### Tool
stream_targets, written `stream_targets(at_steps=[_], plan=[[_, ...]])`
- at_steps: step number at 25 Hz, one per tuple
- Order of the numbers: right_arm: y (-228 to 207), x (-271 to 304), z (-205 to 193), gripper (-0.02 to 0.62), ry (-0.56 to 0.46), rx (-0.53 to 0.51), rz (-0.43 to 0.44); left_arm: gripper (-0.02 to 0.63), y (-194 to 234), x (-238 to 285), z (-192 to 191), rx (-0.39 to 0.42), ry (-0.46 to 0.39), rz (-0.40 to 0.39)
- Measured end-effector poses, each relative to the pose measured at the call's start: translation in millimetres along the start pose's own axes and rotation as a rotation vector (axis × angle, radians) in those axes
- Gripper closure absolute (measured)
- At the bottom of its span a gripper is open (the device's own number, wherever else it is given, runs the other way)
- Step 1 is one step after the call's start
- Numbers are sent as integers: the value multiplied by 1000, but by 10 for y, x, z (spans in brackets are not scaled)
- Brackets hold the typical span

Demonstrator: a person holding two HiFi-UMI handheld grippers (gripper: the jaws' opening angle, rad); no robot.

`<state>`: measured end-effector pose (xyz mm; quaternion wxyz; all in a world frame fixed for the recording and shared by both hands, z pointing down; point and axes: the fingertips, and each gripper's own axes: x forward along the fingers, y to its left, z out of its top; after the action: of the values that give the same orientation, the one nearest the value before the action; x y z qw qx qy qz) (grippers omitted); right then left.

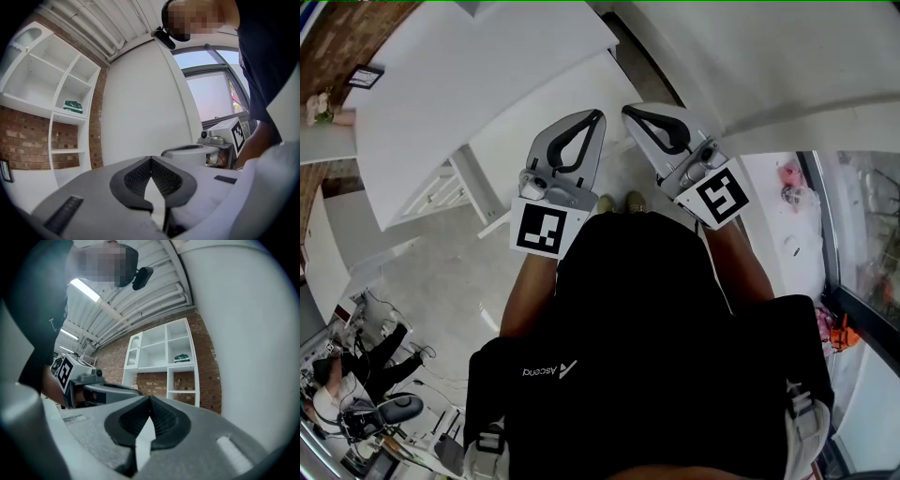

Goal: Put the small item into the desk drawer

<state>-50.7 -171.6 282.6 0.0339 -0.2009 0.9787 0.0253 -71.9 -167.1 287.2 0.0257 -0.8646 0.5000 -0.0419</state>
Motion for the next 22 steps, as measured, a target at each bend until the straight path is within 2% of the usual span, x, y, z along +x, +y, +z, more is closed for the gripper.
stream_targets(at_steps=[22], plan=[[51, -74, 75, 595, -14, -13, 0, 607, -74, -54, 41, 17, 12, -14]])
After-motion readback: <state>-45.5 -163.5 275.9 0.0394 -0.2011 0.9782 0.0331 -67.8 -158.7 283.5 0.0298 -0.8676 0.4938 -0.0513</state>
